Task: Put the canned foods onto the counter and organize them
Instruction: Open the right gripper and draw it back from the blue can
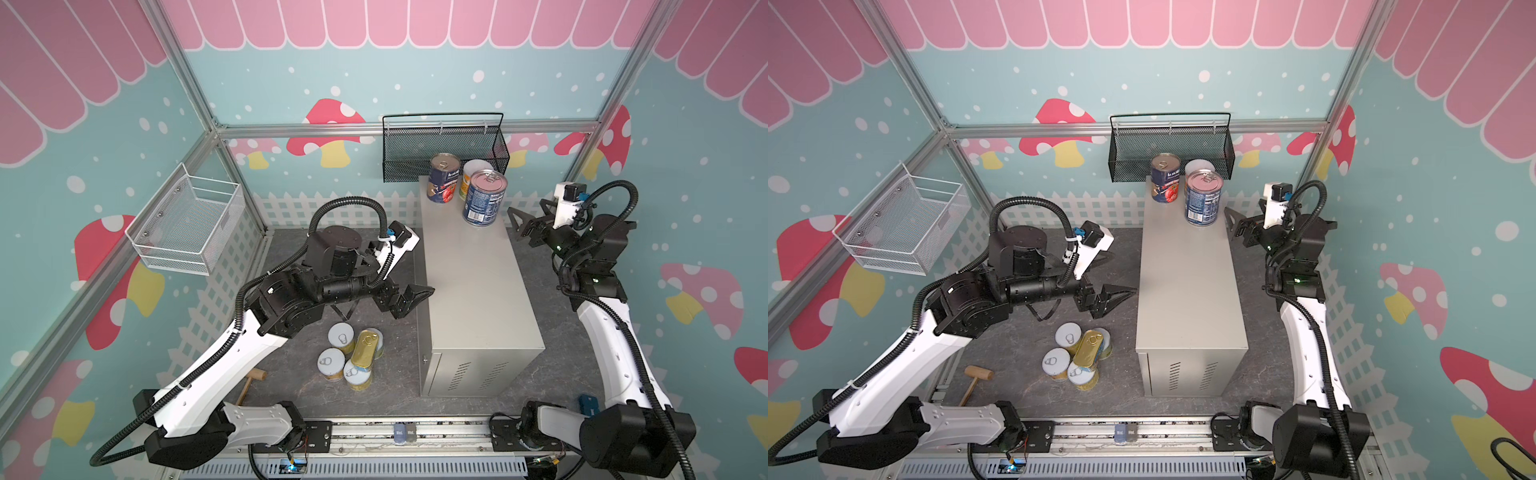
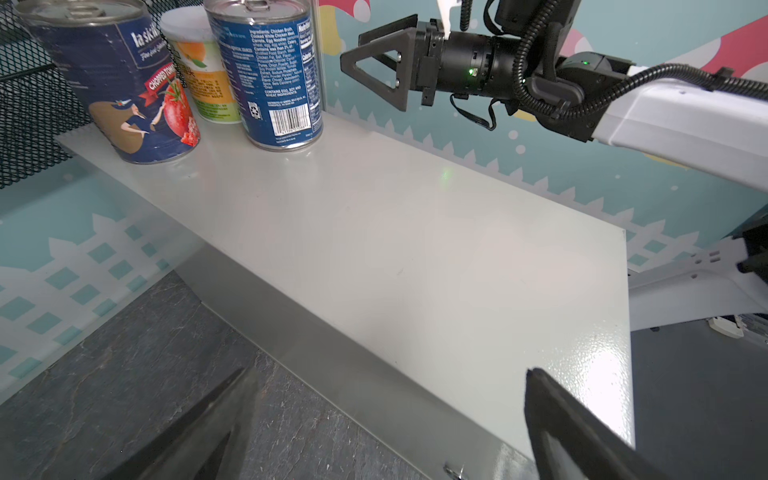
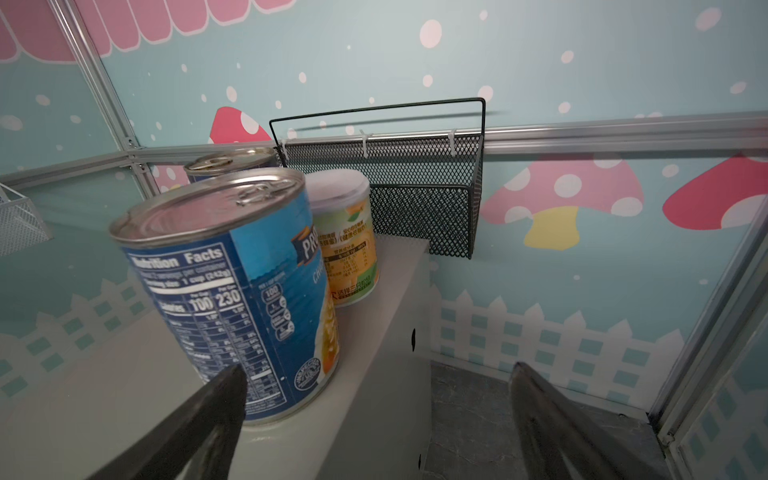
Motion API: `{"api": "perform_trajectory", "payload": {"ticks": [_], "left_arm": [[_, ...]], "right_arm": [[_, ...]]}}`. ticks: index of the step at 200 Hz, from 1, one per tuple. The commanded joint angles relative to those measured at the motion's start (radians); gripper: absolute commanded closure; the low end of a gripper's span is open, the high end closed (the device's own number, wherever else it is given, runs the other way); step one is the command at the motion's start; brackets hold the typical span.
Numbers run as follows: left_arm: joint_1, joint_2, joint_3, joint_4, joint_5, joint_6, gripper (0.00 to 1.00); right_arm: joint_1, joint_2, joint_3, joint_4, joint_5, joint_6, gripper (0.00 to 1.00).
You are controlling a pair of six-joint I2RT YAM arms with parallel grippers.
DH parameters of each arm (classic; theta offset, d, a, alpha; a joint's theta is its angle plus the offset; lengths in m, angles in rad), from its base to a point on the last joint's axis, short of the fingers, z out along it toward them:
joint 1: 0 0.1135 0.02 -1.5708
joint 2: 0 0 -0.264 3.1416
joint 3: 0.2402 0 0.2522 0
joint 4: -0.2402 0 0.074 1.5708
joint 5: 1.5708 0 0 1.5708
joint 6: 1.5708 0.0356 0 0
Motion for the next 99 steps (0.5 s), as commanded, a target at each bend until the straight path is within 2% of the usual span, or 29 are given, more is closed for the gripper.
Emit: {"api": "perform_trajectory", "payload": {"ticks": [1, 99], "left_arm": [[-0.014, 0.000, 0.022, -0.015, -0.036, 0.016, 0.01], [-0.027, -0.023, -0.006, -0.013, -0.065, 0.017, 0.01]], "right_arm": [[-0.005, 0.030, -0.001, -0.023, -0.021, -0.013, 0.01], [0.000, 0.117, 0.033, -0.033, -0.065, -0.020, 0.01]]}}
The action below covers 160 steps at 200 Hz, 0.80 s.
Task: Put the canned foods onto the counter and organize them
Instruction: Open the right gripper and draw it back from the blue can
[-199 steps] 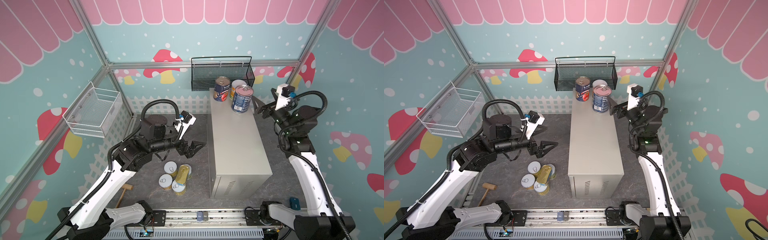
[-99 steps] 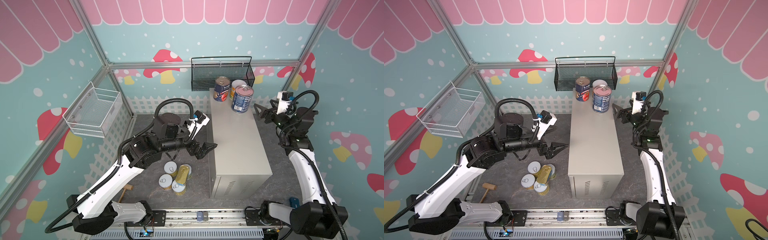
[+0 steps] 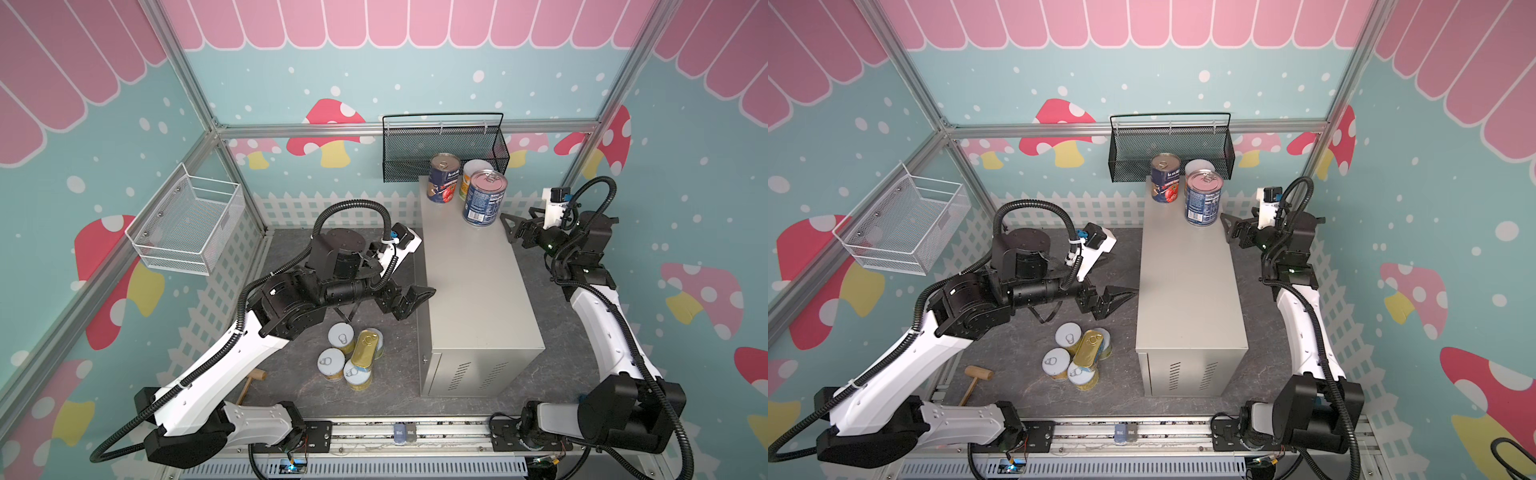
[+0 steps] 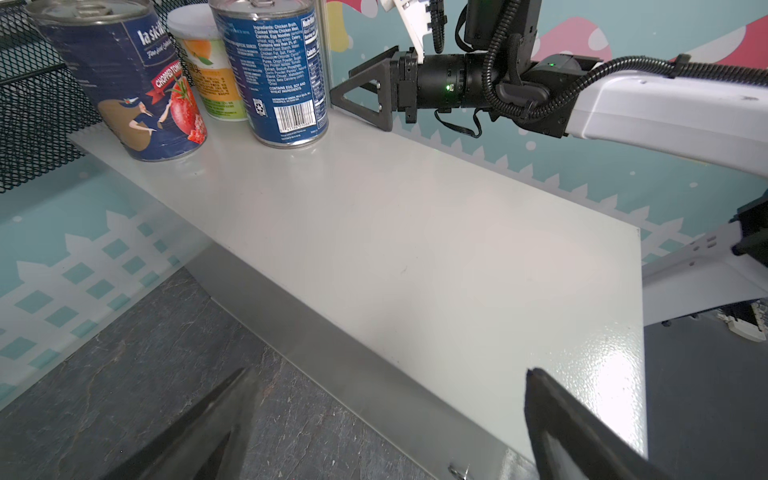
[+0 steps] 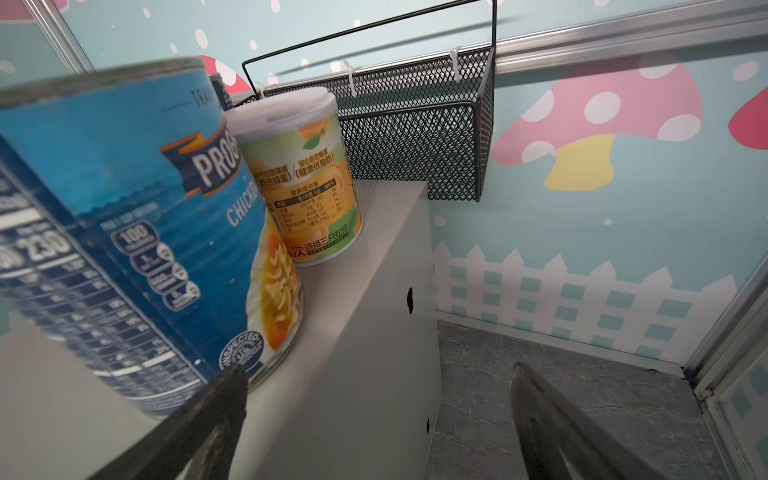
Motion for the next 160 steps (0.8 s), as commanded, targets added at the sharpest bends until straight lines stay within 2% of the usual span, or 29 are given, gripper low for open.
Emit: {"api": "perform_trajectory", "payload": {"ticks": [1, 134, 160], "left_arm": [[-0.006, -0.021, -0.006, -0.012, -0.018, 0.017, 0.01], [-0.006, -0.025, -0.012, -0.007, -0.028, 0.023, 0.01], [-0.006, -0.023, -0.014, -0.007, -0.035, 0.023, 0.01]], "right_arm": [[0.000, 0.021, 0.022, -0.006, -0.029, -0.020, 0.01], [0.017, 0.054, 0.058, -0.047, -0.035, -0.053, 0.01], [0.018, 0.045, 0.061, -0.063, -0.003, -0.058, 0.01]]}}
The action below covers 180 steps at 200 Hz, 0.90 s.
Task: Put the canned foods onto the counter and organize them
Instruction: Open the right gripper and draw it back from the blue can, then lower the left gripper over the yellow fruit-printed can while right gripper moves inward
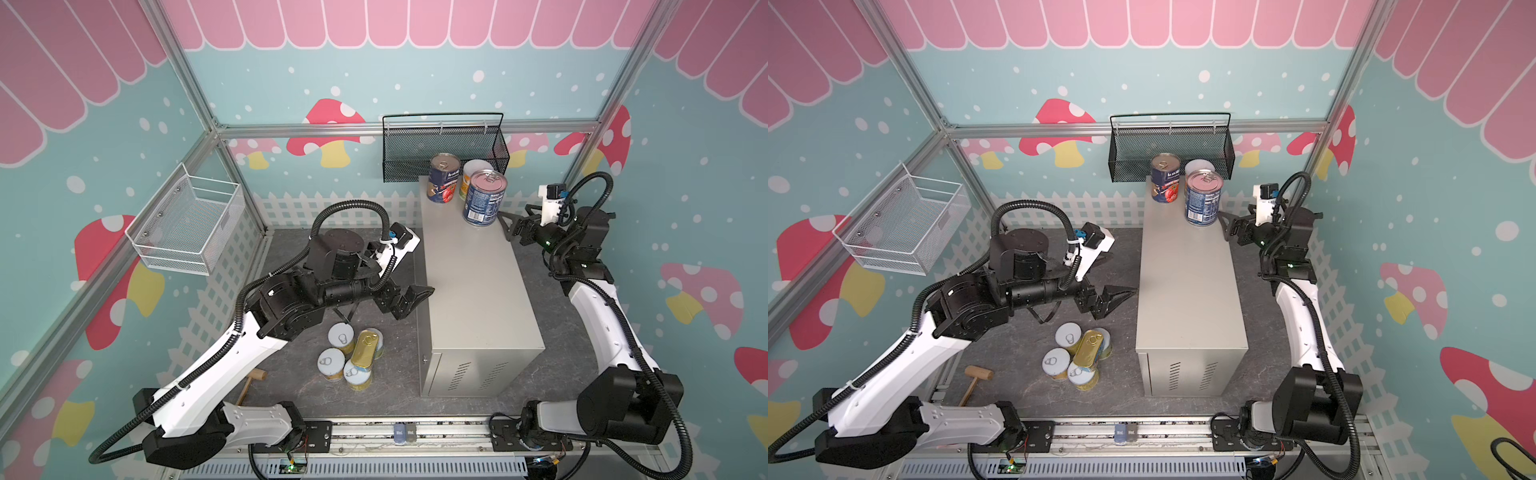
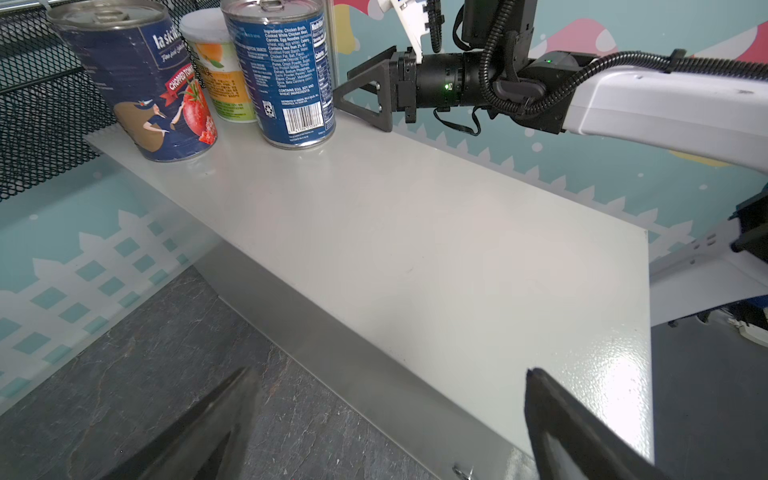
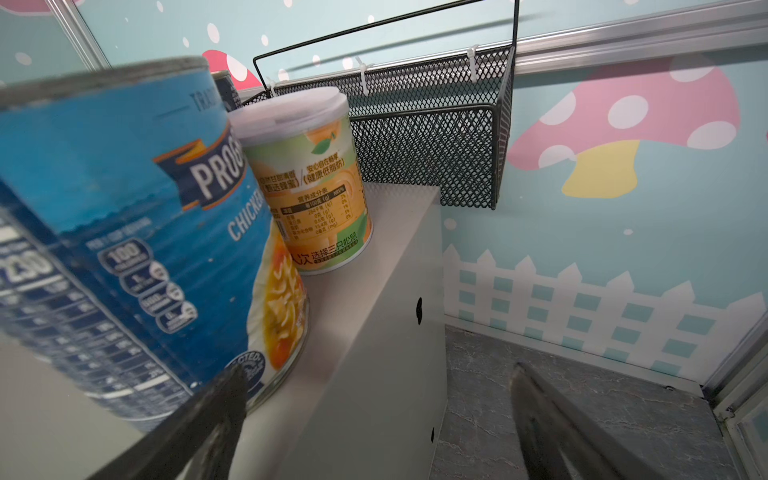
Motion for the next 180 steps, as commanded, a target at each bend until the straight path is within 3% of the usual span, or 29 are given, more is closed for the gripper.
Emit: {"api": "perform_trajectory", "payload": {"ticks": [1, 49, 87, 136, 180], "left_arm": [[-0.005, -0.019, -0.012, -0.008, -0.019, 0.022, 0.01], [-0.005, -0.049, -0.065, 0.003, -0.159, -0.026, 0.01], [0.002, -0.098, -0.135, -0.032, -0.281, -0.120, 0.01], [0.047, -0.161, -0.235, -0.186, -0.373, -0.326, 0.01], [0.132, -0.239, -0.382, -0.265, -0.344, -0.496, 0.01]], "right_arm": [[0.009, 0.005, 0.021, -0.052, 0.022, -0.038, 0.01], [0.010, -0.096, 0.042, -0.171, 0.166, -0.061, 0.01], [0.054, -0.219, 0.048, -0.341, 0.206, -0.105, 0.01], [0.276, -0.383, 0.086, -0.578, 0.242, -0.211, 0.01], [0.406, -0.462, 0.084, -0.644, 0.118, -0.237, 0.00]]}}
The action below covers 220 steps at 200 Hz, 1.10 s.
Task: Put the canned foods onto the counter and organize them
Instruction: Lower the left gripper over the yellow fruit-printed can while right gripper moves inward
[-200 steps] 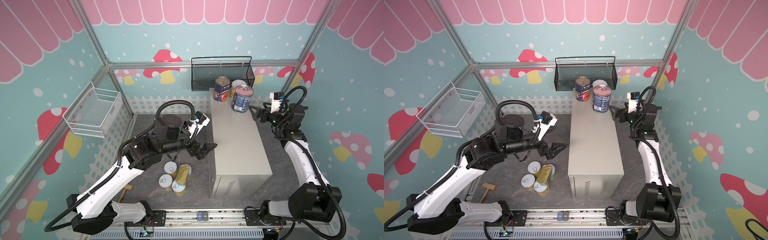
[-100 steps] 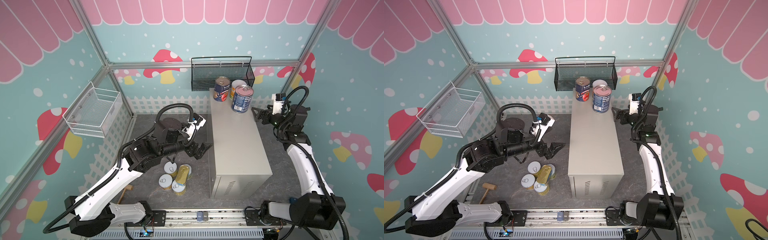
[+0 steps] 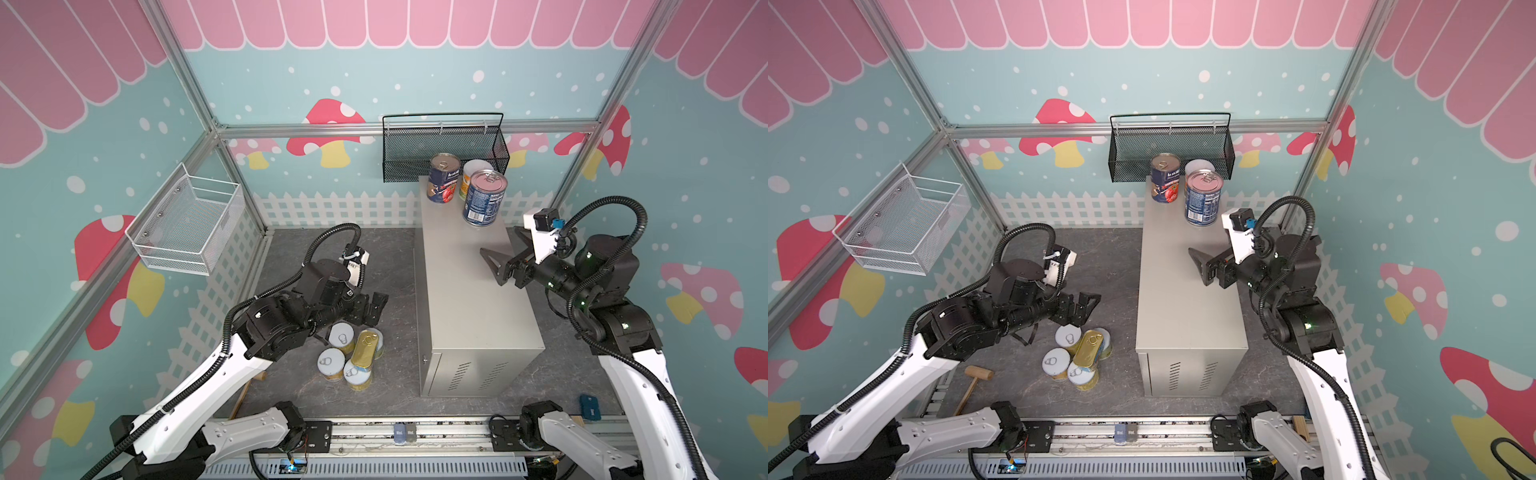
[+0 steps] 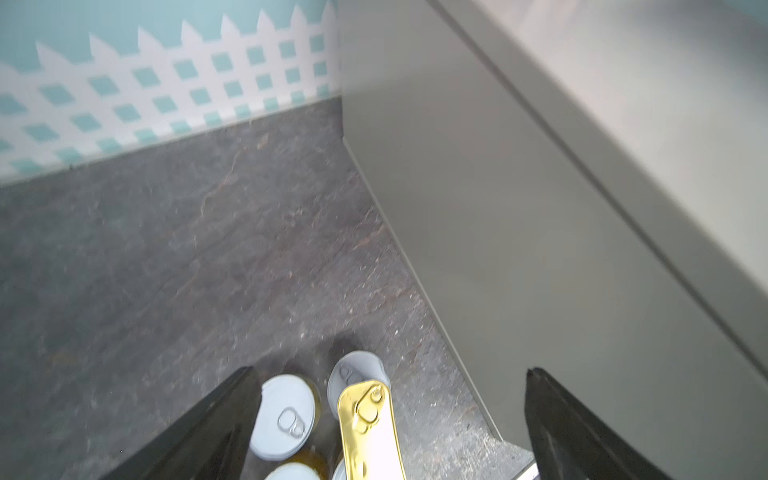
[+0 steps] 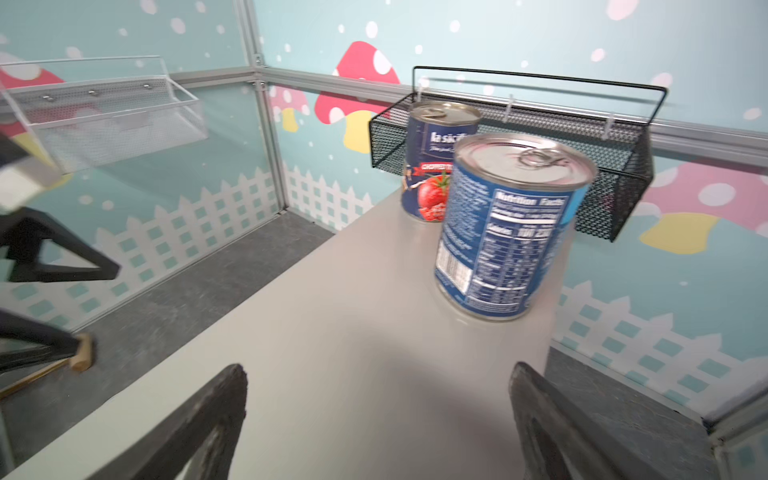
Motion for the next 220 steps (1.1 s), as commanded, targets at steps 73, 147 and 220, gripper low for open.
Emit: {"api": "perform_trajectory", "payload": {"ticks": [73, 147, 220], "left_arm": [[0.222, -0.128, -0.303, -0.124, 0.003, -0.426, 0.01], [0.398, -0.039, -0.482, 0.067, 0.068, -0.477, 0.01], [0.414, 0.161, -0.518, 0.235, 0.123, -0.463, 0.01]], "right_arm": [[0.415, 0.077, 0.036, -0.065, 0.044, -0.084, 0.00], [0.735, 0.246, 0.051, -0.013, 0.265, -0.078, 0.01], [0.833, 0.289, 0.042, -0.018, 0.346, -0.048, 0.00]]}}
